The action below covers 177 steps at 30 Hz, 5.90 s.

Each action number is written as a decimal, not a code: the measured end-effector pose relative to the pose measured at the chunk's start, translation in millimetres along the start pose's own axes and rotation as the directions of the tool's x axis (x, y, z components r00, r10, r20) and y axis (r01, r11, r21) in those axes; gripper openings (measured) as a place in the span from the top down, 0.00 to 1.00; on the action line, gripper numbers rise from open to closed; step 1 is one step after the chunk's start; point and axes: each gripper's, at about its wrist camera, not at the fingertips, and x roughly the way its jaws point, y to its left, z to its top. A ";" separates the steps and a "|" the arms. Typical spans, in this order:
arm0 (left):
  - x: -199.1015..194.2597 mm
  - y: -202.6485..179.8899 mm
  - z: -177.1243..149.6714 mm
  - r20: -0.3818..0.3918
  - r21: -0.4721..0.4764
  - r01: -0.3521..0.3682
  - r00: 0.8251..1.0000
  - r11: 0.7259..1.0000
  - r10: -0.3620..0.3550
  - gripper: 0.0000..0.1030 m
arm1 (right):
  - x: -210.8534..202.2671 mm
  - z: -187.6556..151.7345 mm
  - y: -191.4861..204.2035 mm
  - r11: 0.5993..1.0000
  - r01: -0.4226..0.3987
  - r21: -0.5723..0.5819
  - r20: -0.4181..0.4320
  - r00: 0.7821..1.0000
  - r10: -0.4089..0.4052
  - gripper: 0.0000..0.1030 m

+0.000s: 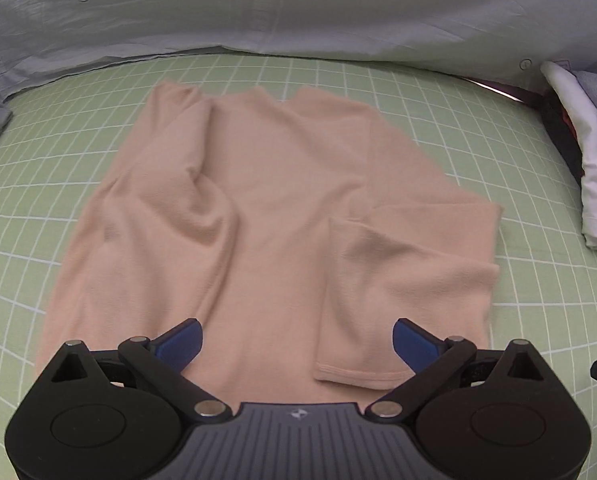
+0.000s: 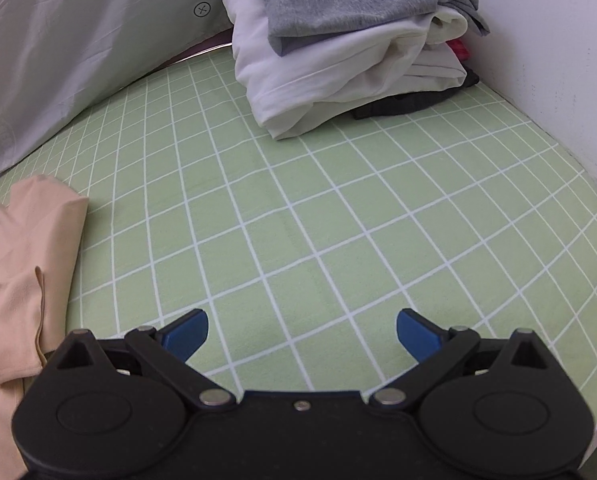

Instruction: Fold clothes

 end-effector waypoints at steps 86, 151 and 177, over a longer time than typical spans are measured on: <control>-80.4 305.8 -79.9 -0.023 -0.070 0.052 0.998 0.996 -0.054 0.25 | -106.2 -194.4 233.4 0.962 -0.084 -0.259 -0.002 0.996 0.086 0.96; 27.0 366.3 76.4 0.007 -0.225 -0.094 0.995 0.970 0.099 0.20 | 25.7 36.3 339.2 0.915 -0.401 -0.048 0.073 0.912 0.403 0.24; 45.0 374.3 81.4 0.086 -0.265 0.016 0.996 0.964 0.007 0.92 | 110.4 82.5 420.6 0.913 -0.259 -0.315 0.071 0.953 0.295 0.89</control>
